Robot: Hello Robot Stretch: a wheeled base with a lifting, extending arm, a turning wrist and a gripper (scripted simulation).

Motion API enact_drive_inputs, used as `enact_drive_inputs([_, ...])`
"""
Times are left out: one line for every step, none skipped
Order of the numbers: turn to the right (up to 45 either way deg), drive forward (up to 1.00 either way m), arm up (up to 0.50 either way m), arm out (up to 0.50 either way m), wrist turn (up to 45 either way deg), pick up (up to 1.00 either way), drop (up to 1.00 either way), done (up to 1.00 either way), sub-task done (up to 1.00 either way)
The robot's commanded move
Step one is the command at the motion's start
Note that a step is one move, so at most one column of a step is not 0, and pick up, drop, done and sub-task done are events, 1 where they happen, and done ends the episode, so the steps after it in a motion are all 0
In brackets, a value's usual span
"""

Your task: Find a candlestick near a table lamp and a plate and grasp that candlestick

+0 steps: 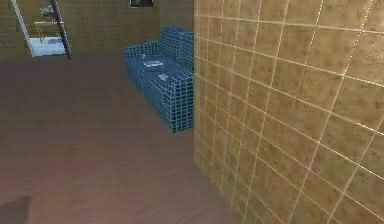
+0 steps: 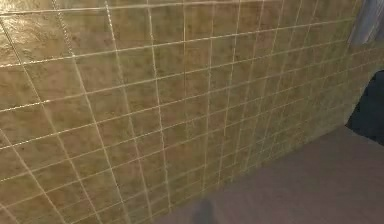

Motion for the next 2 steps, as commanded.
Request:
enact_drive_inputs([-45.0,0.0,0.0,0.0,0.0,0.0,0.0,0.0,0.0])
enact_drive_inputs([-45.0,0.0,0.0,0.0,0.0,0.0,0.0,0.0,0.0])
